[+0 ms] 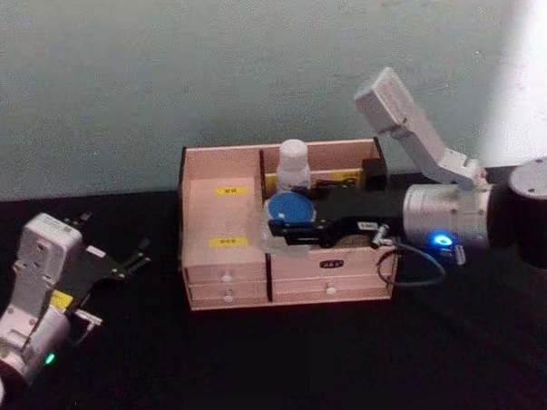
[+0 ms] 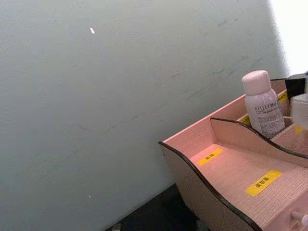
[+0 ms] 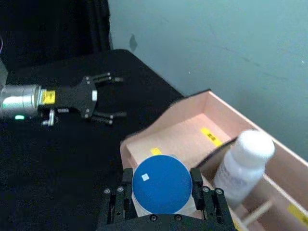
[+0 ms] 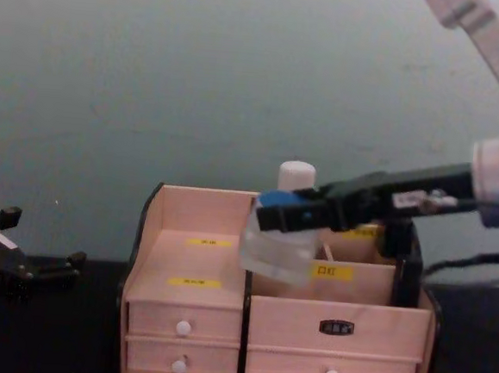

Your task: Pick up the facial cleanser and watermelon frost from the table and place them into the tiered storage box.

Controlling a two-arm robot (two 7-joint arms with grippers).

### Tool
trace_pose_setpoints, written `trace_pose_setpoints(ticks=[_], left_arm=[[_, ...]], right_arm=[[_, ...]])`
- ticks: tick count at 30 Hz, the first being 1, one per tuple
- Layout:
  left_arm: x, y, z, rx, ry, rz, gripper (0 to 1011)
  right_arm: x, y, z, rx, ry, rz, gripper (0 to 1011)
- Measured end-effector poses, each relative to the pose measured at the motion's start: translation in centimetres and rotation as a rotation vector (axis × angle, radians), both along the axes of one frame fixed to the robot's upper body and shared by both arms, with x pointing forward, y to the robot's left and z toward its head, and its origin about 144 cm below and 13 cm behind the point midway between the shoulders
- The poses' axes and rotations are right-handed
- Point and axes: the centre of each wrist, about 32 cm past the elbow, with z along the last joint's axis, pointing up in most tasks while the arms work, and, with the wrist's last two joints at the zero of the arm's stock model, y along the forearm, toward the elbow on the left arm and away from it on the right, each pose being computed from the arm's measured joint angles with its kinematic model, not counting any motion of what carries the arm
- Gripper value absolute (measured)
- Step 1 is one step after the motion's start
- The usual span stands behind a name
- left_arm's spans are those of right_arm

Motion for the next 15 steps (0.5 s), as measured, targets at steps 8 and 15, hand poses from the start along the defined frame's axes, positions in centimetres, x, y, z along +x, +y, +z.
trace_pose_setpoints(ticks=[8,15], left_arm=[[0.0,0.0,0.0,0.000,0.000,0.000,1001],[0.0,0.0,0.0,0.000,0.000,0.000,1001]], right_arm=[[2.0,2.3,0.7,0.016,0.002,0.021,715],[3.4,4.0,0.8,0.002,0.006,0.032,715]])
